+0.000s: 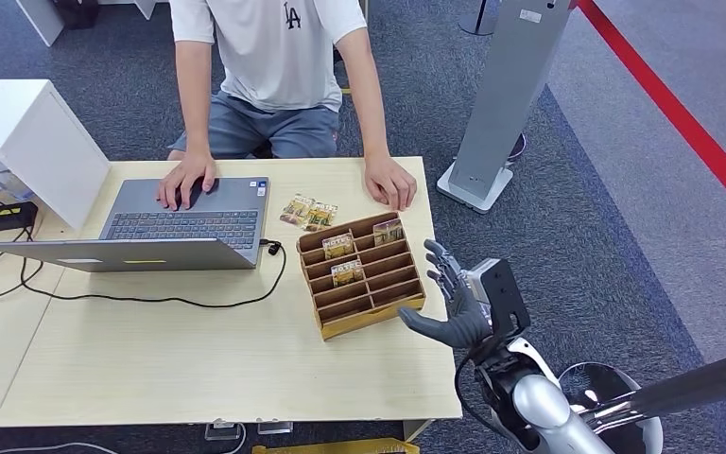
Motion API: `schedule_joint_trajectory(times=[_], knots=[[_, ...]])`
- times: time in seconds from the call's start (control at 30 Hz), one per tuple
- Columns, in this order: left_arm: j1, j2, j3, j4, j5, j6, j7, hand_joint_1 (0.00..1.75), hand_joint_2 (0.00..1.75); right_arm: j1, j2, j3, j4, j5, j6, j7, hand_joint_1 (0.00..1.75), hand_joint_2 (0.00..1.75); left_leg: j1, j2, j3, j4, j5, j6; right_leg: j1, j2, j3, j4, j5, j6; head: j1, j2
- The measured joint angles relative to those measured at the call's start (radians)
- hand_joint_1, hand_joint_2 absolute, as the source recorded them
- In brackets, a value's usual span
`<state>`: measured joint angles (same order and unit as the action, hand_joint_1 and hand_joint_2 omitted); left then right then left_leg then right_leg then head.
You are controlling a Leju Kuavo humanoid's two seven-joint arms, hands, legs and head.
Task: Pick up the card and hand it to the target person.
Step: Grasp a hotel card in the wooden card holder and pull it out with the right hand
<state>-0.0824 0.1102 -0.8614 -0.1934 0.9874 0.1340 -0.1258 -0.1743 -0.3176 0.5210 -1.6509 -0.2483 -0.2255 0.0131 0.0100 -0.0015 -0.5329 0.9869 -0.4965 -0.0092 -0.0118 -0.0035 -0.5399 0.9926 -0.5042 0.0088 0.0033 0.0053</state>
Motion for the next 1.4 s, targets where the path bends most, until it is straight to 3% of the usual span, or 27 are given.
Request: schedule_joint_trajectory(times=[0.3, 0.33, 0.43, 0.47, 0.6, 0.87, 1.0, 1.2, 1.4], knots=[[-0.001, 0.000, -0.006, 0.000, -0.008, -0.007, -0.001, 0.00, 0.00, 0.027, -0.004, -0.018, -0.020, 0.015, -0.005, 0.004, 0.00, 1.75, 0.000, 0.000, 0.000, 0.000, 0.000, 0.000, 0.000, 0.000, 0.000, 0.000, 0.000, 0.000, 0.000, 0.000], [-0.001, 0.000, -0.007, 0.000, -0.008, -0.007, -0.001, 0.00, 0.00, 0.028, -0.004, -0.020, -0.021, 0.020, -0.004, 0.004, 0.07, 1.75, 0.000, 0.000, 0.000, 0.000, 0.000, 0.000, 0.000, 0.000, 0.000, 0.000, 0.000, 0.000, 0.000, 0.000], [-0.001, 0.000, -0.009, 0.000, -0.001, -0.005, -0.001, 0.00, 0.00, 0.024, -0.003, -0.022, -0.025, 0.062, -0.002, 0.019, 1.05, 1.75, 0.000, 0.000, 0.000, 0.000, 0.000, 0.000, 0.000, 0.000, 0.000, 0.000, 0.000, 0.000, 0.000, 0.000], [-0.002, 0.000, -0.009, 0.000, 0.002, -0.005, -0.001, 0.00, 0.00, 0.020, -0.003, -0.022, -0.026, 0.086, -0.006, 0.028, 1.30, 1.75, 0.000, 0.000, 0.000, 0.000, 0.000, 0.000, 0.000, 0.000, 0.000, 0.000, 0.000, 0.000, 0.000, 0.000], [-0.002, 0.000, -0.009, 0.000, 0.012, -0.005, -0.001, 0.00, 0.00, -0.005, 0.001, -0.018, -0.032, 0.225, -0.038, 0.065, 1.32, 1.75, 0.000, 0.000, 0.000, 0.000, 0.000, 0.000, 0.000, 0.000, 0.000, 0.000, 0.000, 0.000, 0.000, 0.000], [-0.005, 0.000, -0.015, 0.000, 0.016, -0.011, -0.017, 0.00, 0.00, -0.102, 0.031, 0.032, -0.076, 0.736, -0.048, 0.192, 1.34, 1.75, 0.000, 0.000, 0.000, 0.000, 0.000, 0.000, 0.000, 0.000, 0.000, 0.001, 0.000, 0.000, 0.000, 0.000], [-0.009, 0.000, -0.022, 0.000, 0.016, -0.015, -0.023, 0.00, 0.00, -0.171, 0.057, 0.084, -0.080, 0.906, 0.000, 0.241, 1.21, 1.75, 0.000, 0.000, 0.000, 0.000, 0.000, 0.000, 0.000, 0.000, 0.000, 0.001, 0.000, 0.000, -0.001, 0.000], [-0.012, 0.000, -0.026, 0.000, 0.028, -0.021, -0.024, 0.00, 0.00, -0.254, 0.113, 0.187, -0.001, 1.031, 0.065, 0.277, 0.58, 1.75, 0.000, 0.000, -0.001, 0.000, 0.000, 0.000, 0.000, 0.000, 0.000, 0.002, 0.000, 0.000, -0.001, 0.000], [-0.013, 0.000, -0.026, 0.000, 0.037, -0.019, -0.018, 0.00, 0.00, -0.309, 0.165, 0.270, 0.139, 1.182, 0.103, 0.358, 0.73, 1.75, 0.000, -0.001, -0.001, 0.000, 0.000, 0.000, 0.000, -0.001, 0.000, 0.002, 0.000, 0.000, -0.001, 0.000]])
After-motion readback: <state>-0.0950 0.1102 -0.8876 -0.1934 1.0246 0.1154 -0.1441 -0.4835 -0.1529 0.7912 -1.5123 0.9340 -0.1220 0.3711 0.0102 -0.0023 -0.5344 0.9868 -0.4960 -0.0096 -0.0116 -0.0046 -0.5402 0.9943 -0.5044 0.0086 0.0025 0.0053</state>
